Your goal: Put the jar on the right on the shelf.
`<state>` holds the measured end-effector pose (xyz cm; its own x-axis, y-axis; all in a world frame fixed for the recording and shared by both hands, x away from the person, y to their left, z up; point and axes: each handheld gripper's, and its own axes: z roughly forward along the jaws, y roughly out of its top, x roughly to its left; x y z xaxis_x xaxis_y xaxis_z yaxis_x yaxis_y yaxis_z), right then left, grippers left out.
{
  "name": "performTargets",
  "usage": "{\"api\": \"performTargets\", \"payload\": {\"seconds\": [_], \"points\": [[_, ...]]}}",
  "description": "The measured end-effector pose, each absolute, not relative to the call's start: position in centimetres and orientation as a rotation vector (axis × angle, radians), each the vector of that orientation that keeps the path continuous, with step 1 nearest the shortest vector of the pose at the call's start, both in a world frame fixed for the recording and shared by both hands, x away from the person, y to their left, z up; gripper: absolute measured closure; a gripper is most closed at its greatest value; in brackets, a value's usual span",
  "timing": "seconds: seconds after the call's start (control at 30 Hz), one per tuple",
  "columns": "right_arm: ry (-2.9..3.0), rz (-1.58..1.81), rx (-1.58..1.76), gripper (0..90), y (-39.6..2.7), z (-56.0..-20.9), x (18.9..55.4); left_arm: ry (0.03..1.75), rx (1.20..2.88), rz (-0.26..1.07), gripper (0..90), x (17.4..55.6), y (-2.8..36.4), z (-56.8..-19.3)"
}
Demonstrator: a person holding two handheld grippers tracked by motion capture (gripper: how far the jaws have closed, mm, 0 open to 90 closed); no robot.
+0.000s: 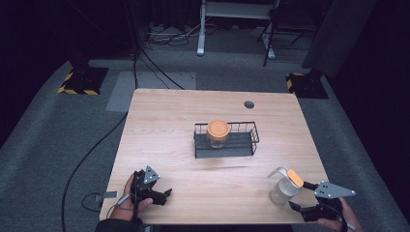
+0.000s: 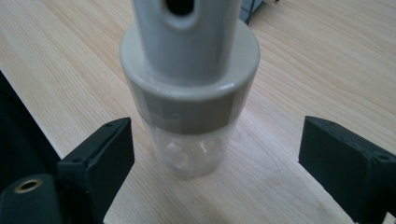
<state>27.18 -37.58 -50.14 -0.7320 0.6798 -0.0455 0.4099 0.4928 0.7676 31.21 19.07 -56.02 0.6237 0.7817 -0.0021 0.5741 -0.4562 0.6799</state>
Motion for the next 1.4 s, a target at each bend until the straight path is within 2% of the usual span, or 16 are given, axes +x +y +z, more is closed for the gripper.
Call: {"api": "performTargets", "payload": {"seconds": [0.43,0.73,1.13,1.4], "points": [[2.305,1.155,0.874,17.6,-36.6,-48.2,26.9,1.058,2.194,0.411,0.1,31.2,19.1,-56.0],[2.248,1.26,0.853,30.5,-36.1,-47.1,26.8,1.057,2.194,0.412,0.1,31.2,19.1,-56.0],[2.181,1.347,0.88,56.7,-35.5,-47.4,27.0,1.056,2.195,0.412,0.2,31.2,19.1,-56.0],[2.14,1.341,0.912,57.2,-35.0,-47.4,26.9,1.057,2.195,0.412,0.2,31.2,19.1,-56.0]]}}
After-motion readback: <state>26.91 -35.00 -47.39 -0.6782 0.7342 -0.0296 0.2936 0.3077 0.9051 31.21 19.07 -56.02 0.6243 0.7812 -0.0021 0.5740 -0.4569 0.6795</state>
